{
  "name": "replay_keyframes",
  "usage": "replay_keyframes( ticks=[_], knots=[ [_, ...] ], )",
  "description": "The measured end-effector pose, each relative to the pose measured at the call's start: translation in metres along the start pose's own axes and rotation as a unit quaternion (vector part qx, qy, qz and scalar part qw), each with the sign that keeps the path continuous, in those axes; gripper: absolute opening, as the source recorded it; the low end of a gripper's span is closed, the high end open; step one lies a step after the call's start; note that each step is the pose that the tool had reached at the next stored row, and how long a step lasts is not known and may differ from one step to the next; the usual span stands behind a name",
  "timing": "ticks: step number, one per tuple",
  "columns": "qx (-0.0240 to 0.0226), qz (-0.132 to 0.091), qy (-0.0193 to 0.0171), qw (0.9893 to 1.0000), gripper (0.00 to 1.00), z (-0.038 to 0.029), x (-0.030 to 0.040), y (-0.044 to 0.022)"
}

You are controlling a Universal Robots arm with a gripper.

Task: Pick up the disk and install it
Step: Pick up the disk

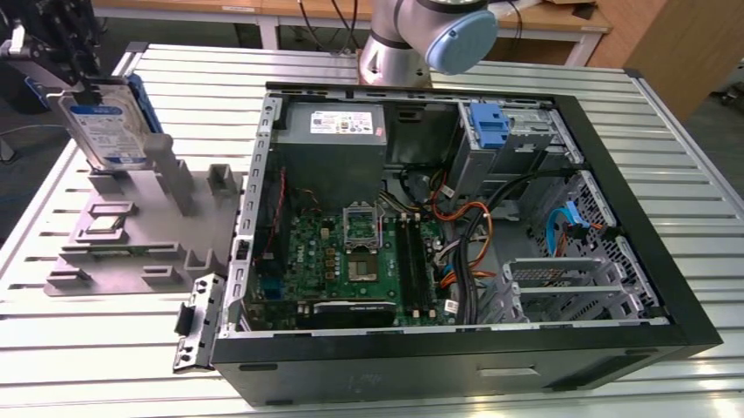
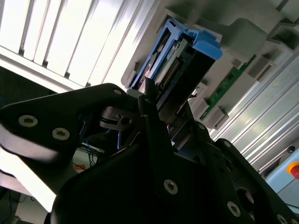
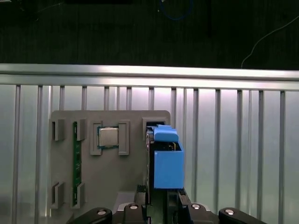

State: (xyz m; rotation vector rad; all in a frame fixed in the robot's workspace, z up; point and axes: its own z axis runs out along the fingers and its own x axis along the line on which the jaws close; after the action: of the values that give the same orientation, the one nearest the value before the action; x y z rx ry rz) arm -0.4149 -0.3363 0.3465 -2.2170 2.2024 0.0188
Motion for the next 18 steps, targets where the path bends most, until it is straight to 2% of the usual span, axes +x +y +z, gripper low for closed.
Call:
replay_keyframes(
  ticks=[3,13,18],
  knots=[
    [0.0001,0.000,0.0000,1.0000,0.35,-0.0065,-0.0001,0.0000],
    [0.0000,0.000,0.0000,1.0000,0.35,-0.0079,-0.0001,0.0000],
    [0.0001,0.000,0.0000,1.0000,0.35,-0.0128,-0.0003,-0.0001]
  ],
)
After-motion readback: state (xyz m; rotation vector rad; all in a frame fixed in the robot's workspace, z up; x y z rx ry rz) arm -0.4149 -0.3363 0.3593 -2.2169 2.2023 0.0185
